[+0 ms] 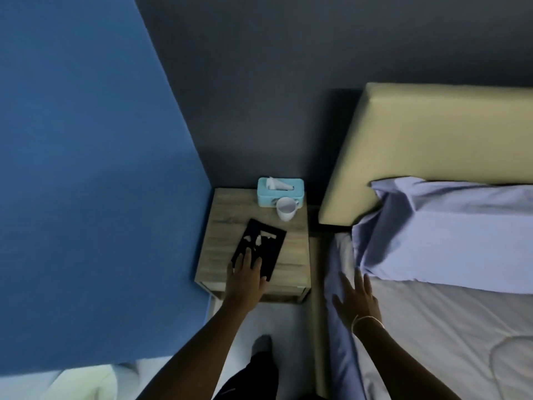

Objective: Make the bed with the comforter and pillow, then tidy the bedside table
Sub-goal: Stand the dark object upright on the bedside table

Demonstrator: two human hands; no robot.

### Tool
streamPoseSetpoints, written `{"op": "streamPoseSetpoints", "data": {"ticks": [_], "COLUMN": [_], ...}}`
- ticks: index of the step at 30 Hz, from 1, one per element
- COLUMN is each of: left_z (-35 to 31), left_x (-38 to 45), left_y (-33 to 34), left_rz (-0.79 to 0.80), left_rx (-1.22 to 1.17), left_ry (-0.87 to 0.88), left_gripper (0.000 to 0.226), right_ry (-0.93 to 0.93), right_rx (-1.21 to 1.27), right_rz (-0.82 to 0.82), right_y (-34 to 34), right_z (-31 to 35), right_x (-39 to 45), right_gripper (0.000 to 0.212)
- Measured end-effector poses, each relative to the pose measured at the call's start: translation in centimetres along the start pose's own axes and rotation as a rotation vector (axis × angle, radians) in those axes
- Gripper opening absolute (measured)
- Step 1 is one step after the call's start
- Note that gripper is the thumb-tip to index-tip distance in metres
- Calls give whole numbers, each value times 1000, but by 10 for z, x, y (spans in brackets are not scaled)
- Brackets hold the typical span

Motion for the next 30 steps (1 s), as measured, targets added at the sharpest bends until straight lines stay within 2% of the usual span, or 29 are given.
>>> {"op": "streamPoseSetpoints", "data": {"ticks": [6,8,11,18,23,26,30], "left_z": [45,60,65,95,102,104,109], "left_x": [26,36,31,105,173,206,234], "left_y": [7,25,38,75,106,134,176], "left_rz": [15,102,136,149,90,78,54], "left_rx": [-34,-79,-111,-201,-209,-239,-322], "left_ry": [-33,-57,-55,-154,-135,-141,-186], "left_gripper": [55,56,58,63,64,66,71], "right_ry": [-108,-125,-191,-223,-237,-230,-140], "right_rx": [22,4,4,-108,-144,-104,109], "right_rz": [17,71,104,269,237,255,278], "right_y": [0,19,32,58,91,121,157], "right_z": [62,84,98,115,127,139,149], "right_x": [39,51,45,145,225,262,295], "right_gripper": [68,68,69,70,71,71,74]}}
Point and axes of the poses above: each hand's wrist, its own x-axis towards the middle knuckle, its own y-axis out of the palm, z = x × y, the point moved 3 cm from there along x, towards the middle knuckle, and after that the axes turned 11 degrees about z, right-handed, at the moved point
